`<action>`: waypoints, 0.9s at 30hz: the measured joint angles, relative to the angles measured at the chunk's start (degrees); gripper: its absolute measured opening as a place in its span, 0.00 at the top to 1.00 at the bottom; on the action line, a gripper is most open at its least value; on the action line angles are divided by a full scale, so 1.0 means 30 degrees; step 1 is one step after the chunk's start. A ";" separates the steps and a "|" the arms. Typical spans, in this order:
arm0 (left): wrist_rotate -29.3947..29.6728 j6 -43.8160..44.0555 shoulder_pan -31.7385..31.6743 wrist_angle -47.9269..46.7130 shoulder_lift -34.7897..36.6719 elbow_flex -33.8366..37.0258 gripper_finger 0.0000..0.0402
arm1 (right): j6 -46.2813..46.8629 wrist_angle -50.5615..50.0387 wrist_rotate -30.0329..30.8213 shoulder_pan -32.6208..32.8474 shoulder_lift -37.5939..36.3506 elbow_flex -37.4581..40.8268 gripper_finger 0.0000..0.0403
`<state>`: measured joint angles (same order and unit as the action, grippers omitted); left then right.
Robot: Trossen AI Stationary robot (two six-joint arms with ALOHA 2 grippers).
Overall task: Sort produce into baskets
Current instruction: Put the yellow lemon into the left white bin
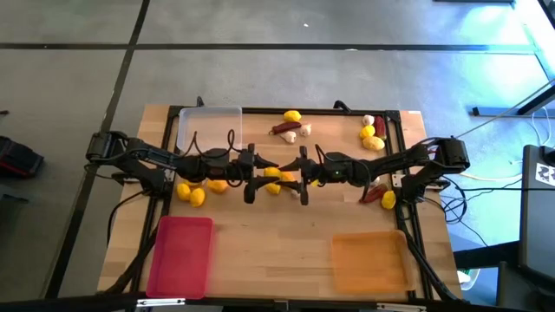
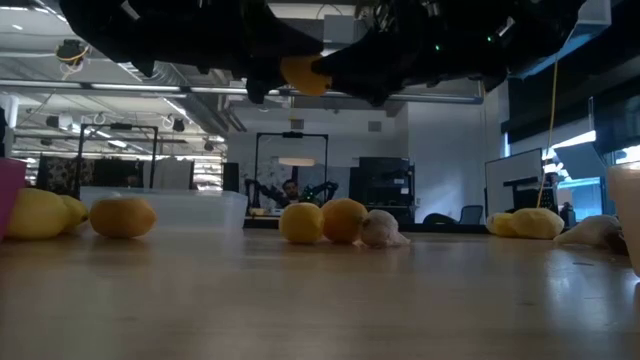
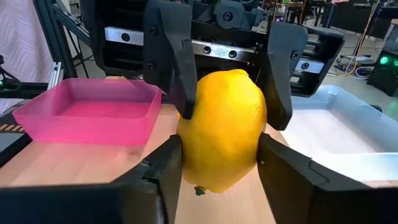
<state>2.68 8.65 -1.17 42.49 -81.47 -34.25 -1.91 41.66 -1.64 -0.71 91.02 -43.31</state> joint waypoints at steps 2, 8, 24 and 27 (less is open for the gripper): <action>0.0005 -0.0031 -0.0002 -0.0028 0.0000 0.0005 0.53 | 0.0034 -0.0066 0.0106 0.0000 0.0000 0.0000 0.48; 0.0445 -0.0857 -0.0019 -0.1808 0.0994 -0.0080 0.51 | 0.0203 -0.0296 0.0738 -0.0003 -0.0025 -0.0029 0.42; 0.6721 -0.1530 -0.2580 -1.1258 0.6408 -0.0361 0.50 | 0.0537 -0.0857 0.0833 -0.0029 -0.0044 -0.0029 0.42; 0.8447 -0.1237 -0.3475 -1.2637 0.6560 -0.0358 0.50 | 0.0537 -0.0890 0.0827 -0.0024 -0.0044 -0.0029 0.42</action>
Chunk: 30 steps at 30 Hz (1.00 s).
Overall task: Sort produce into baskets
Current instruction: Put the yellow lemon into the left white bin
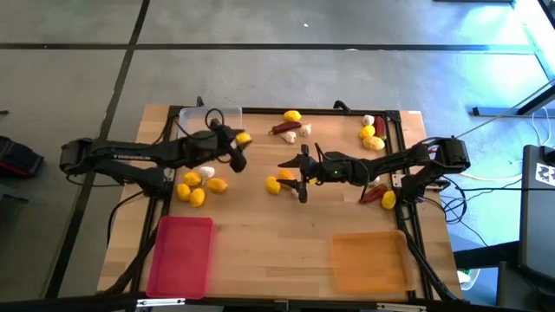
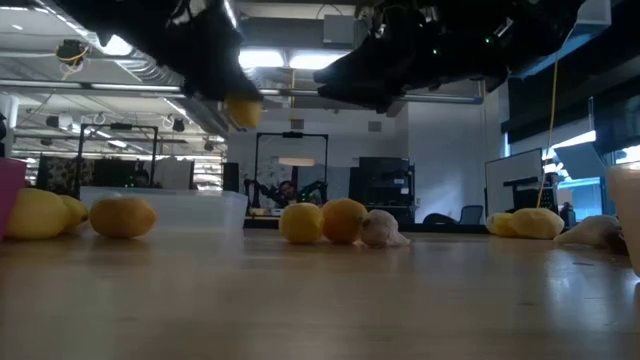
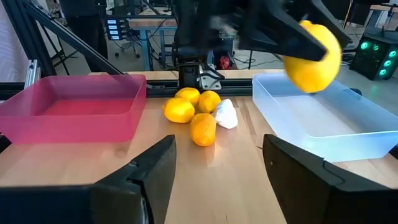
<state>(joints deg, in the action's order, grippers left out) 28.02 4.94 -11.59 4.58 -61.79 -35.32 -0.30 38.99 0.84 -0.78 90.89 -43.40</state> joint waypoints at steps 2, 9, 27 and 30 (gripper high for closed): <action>0.0841 0.0343 -0.0629 -0.0562 -0.0054 0.0155 0.50 | 0.0000 -0.0032 -0.0004 0.0009 0.0000 0.0000 0.42; 0.1047 0.1630 -0.2788 -0.0688 -0.0932 0.0979 0.50 | 0.0000 -0.0090 -0.0108 0.0009 0.0000 0.0000 0.42; 0.1045 0.4018 -0.4925 -0.0825 -0.5528 0.1025 0.50 | 0.0000 -0.0209 -0.0096 0.0009 0.0000 0.0015 0.42; 0.1045 0.4019 -0.4925 -0.0796 -0.5882 0.1025 0.50 | 0.0000 -0.0207 -0.0093 0.0009 0.0000 0.0015 0.42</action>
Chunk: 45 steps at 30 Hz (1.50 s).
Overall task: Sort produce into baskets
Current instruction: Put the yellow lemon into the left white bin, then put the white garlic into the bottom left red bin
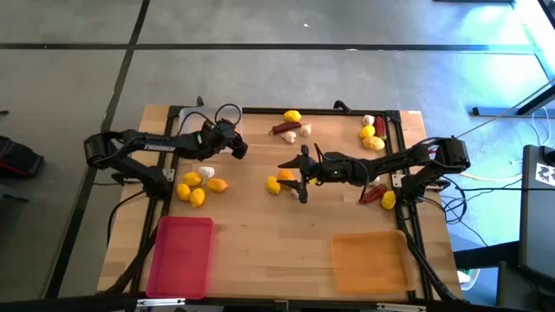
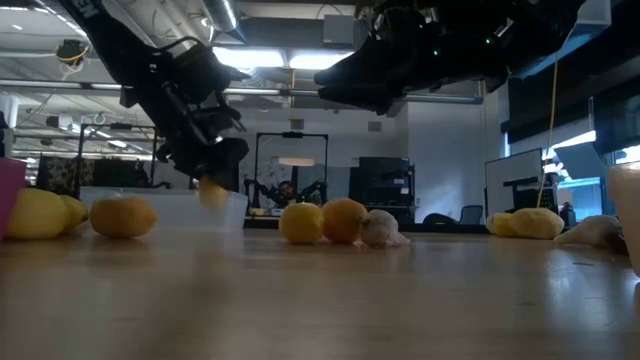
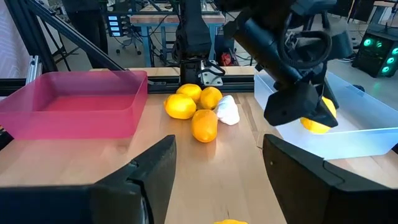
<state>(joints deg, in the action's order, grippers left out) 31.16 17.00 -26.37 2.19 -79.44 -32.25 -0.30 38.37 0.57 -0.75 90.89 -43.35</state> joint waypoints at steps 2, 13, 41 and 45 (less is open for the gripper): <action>0.0000 0.0006 0.0000 0.0020 -0.0147 0.0000 0.49 | 0.0000 0.0007 0.0004 0.0000 0.0000 0.0000 0.42; -0.0182 -0.0285 0.0007 0.0022 -0.0169 0.0000 0.36 | 0.0000 0.0015 0.0019 0.0000 0.0000 0.0000 0.42; -0.3031 -0.1780 0.5208 0.2588 0.2593 -0.0750 0.35 | -0.0885 -0.9578 0.9280 -0.0996 -0.2069 0.0015 0.42; -0.3038 -0.1701 0.5536 0.2602 0.2479 -0.0745 0.35 | -0.0073 -0.9178 0.8143 -0.2322 -0.2069 0.0015 0.42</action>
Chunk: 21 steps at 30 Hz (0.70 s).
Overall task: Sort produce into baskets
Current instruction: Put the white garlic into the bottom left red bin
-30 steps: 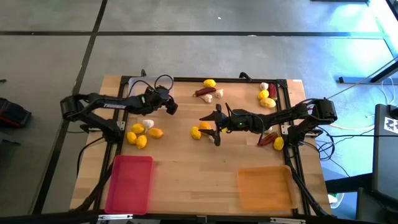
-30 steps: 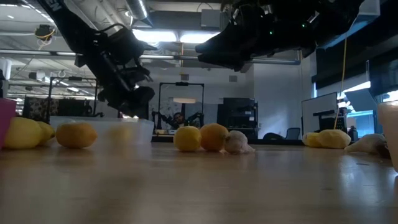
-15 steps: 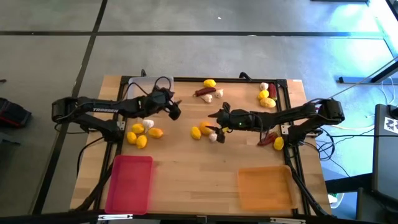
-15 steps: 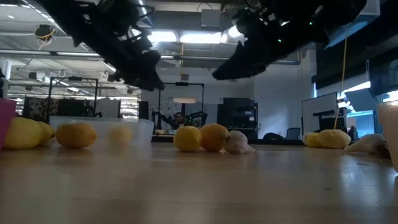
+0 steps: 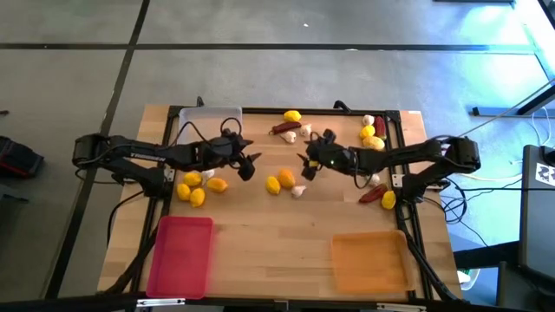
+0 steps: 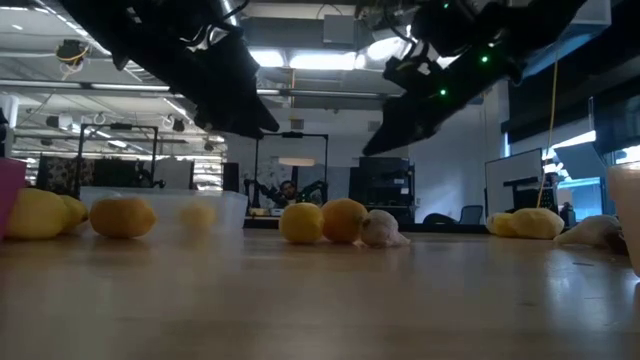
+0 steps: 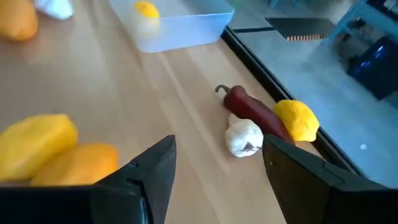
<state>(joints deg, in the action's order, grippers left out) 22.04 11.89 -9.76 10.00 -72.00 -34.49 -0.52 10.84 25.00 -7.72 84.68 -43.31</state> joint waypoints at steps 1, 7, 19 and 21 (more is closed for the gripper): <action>0.0000 0.0002 0.0044 0.0045 -0.0041 0.0002 0.35 | 0.0209 0.0160 -0.0367 -0.0353 0.0000 0.0000 0.42; 0.0000 0.0080 0.0240 0.0065 -0.0426 0.0002 0.35 | 0.1277 0.1988 -0.1680 -0.1970 0.0445 -0.0015 0.42; 0.0007 -0.0043 0.0249 0.0092 -0.0942 0.0002 0.35 | 0.2259 0.1658 -0.3934 -0.4002 0.3019 -0.2019 0.42; 0.0005 -0.0104 0.0249 0.0099 -0.0942 0.0002 0.35 | 0.2245 0.0478 -0.4135 -0.4144 0.3645 -0.3049 0.42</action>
<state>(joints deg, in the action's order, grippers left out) 22.06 11.58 -9.02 10.30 -74.83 -34.48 6.22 12.27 12.59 -20.15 95.62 -52.46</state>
